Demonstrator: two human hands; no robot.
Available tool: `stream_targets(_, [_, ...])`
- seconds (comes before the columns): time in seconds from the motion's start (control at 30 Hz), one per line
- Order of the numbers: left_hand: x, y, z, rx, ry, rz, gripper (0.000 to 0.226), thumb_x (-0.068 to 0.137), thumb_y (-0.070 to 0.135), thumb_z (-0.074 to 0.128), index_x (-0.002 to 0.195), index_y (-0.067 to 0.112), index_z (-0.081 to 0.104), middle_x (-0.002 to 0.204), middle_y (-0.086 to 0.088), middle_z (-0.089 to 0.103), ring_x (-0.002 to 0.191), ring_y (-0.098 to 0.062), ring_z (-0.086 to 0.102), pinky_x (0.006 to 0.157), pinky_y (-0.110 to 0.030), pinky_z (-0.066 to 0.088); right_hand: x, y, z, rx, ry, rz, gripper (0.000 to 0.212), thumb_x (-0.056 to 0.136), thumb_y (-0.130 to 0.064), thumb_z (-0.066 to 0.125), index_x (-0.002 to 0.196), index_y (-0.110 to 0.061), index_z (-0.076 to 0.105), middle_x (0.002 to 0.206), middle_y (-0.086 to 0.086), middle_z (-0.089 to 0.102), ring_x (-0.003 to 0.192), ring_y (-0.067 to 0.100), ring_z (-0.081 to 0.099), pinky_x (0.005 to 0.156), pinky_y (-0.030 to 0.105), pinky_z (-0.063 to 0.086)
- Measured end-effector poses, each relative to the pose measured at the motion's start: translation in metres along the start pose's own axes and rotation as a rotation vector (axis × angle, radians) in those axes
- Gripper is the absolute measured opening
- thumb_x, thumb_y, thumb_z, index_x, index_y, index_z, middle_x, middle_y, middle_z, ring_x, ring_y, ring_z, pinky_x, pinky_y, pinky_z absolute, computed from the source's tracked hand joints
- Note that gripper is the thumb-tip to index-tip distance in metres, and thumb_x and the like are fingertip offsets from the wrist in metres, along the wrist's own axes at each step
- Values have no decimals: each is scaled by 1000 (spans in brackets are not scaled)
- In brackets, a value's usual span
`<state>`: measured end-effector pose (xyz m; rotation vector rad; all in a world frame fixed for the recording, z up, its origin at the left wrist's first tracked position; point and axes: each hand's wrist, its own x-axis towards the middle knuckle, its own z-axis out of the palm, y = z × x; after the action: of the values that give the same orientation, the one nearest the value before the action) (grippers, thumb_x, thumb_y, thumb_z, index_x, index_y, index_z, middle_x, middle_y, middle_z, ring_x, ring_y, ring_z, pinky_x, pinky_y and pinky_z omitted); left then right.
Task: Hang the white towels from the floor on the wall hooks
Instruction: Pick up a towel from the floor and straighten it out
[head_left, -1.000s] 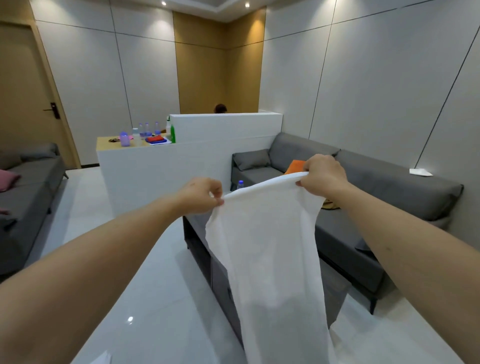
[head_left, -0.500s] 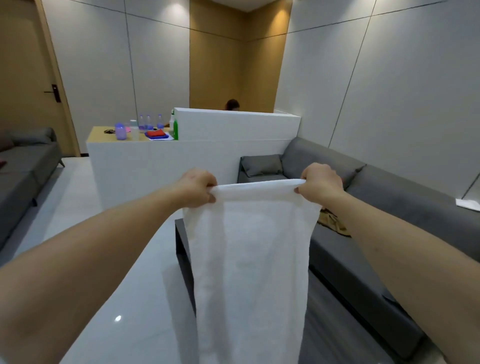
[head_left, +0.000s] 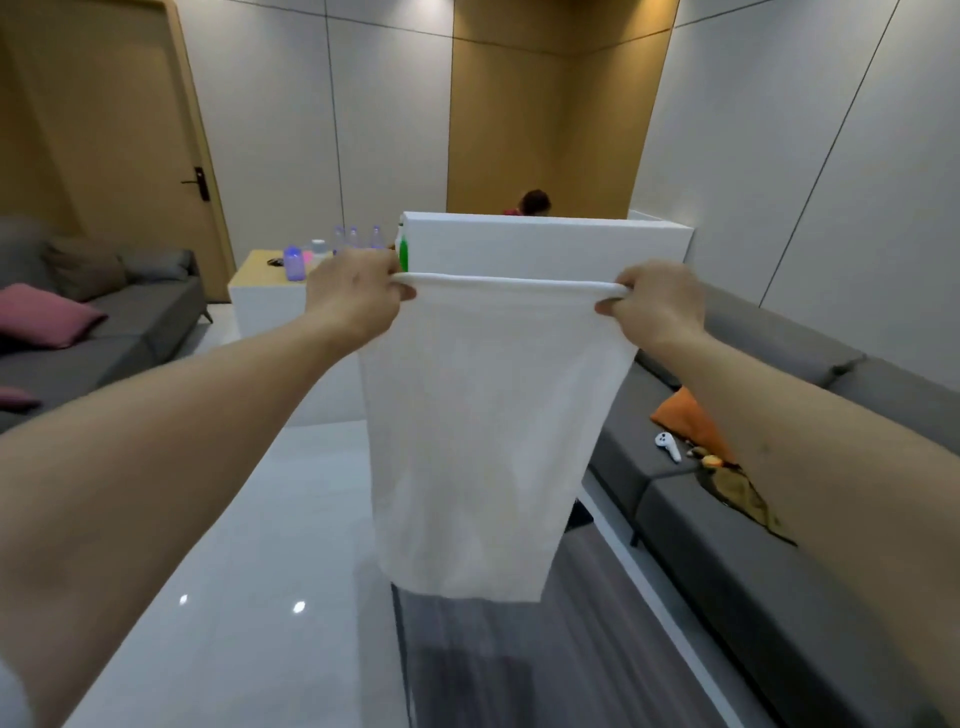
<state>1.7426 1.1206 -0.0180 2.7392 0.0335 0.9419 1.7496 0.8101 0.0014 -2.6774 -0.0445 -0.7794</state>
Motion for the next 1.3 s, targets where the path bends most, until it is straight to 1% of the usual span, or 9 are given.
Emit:
stream_targets(0.13, [-22,29,9,55,14,-33,19,88,40,63,96,24,68,92,-9,65,89,-31,57,67,-33,35,-4,40,4,26,-15,-67,17,87,-34,70,94,-18,73,87,1,64,78,18,52,65,27,37])
stream_targets(0.2, [-50,49,18,54,-5,-72,15,89,38,64,94,25,68,90,-6,64,84,-27,56,65,-32,37,-14,68,10,50,-53,-111,17,88,-35,69,92,-19,74,85,2,66,78,20,55,66,28,41])
stream_targets(0.3, [-109,74,41,51,-59,-173,7,89,32,65,88,26,68,85,-3,65,76,-20,53,62,-31,37,-42,109,26,47,-158,-167,19,88,-36,68,91,-18,75,83,7,68,82,28,59,67,32,45])
stream_targets(0.4, [-178,97,69,59,-125,-278,5,87,23,63,84,25,67,85,-3,64,76,-24,52,63,-30,36,-85,155,42,90,-295,-186,13,86,-29,70,93,-21,78,88,9,71,88,31,62,73,35,50])
stream_targets(0.6, [-299,137,110,126,-359,-294,11,91,20,59,86,26,67,72,6,57,67,-17,50,53,-27,30,-182,238,73,75,-516,-116,17,88,-22,65,99,-24,77,86,5,72,80,24,63,71,34,53])
stream_targets(0.73, [-372,161,120,142,-532,-287,12,92,23,56,92,24,68,80,2,62,71,-18,54,57,-28,36,-253,279,72,41,-633,-40,17,89,-18,63,98,-24,77,80,2,70,75,21,62,66,31,52])
stream_targets(0.97, [-486,179,110,89,-697,-333,14,90,26,56,95,25,69,87,1,63,76,-18,57,61,-27,42,-360,310,45,23,-718,44,13,89,-17,64,95,-20,75,77,1,67,70,18,62,69,38,58])
stream_targets(1.07, [-523,179,110,70,-725,-350,12,91,28,58,97,26,69,88,2,63,77,-17,57,65,-28,47,-397,318,40,-5,-754,46,11,88,-18,64,90,-20,75,72,-1,65,67,16,61,63,32,55])
stream_targets(1.3, [-572,160,132,79,-837,-412,11,89,30,59,95,28,68,90,3,62,80,-19,58,67,-29,46,-437,332,78,-13,-839,109,6,81,-30,74,80,-24,72,69,-6,65,64,12,61,60,33,57])
